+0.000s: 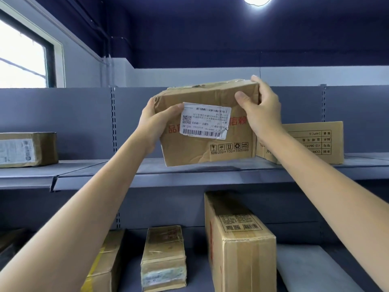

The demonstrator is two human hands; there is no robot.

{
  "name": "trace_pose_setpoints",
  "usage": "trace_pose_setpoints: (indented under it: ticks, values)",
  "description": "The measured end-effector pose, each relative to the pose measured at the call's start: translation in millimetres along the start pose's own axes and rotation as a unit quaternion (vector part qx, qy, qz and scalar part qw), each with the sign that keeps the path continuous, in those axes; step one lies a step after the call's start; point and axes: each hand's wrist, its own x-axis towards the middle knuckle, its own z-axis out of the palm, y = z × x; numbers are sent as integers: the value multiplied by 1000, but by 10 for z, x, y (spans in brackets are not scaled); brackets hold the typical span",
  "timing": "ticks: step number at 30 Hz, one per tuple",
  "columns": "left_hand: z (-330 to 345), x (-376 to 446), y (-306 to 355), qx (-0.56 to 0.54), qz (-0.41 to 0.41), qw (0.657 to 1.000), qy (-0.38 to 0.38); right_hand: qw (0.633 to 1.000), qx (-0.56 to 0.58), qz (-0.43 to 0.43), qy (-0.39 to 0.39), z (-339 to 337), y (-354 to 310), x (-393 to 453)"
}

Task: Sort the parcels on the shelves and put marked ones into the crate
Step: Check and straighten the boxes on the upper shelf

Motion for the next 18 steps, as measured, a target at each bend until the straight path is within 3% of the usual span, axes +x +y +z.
trace_pose_setpoints:
  ticks: [13,18]
  values:
    - [-190,-232,-102,89,-3,996,16,998,-5,55,-29,154,124,-178]
    - [-239,-306,-207,105,-30,994,-19,996,-30,54,-71,137,120,-230]
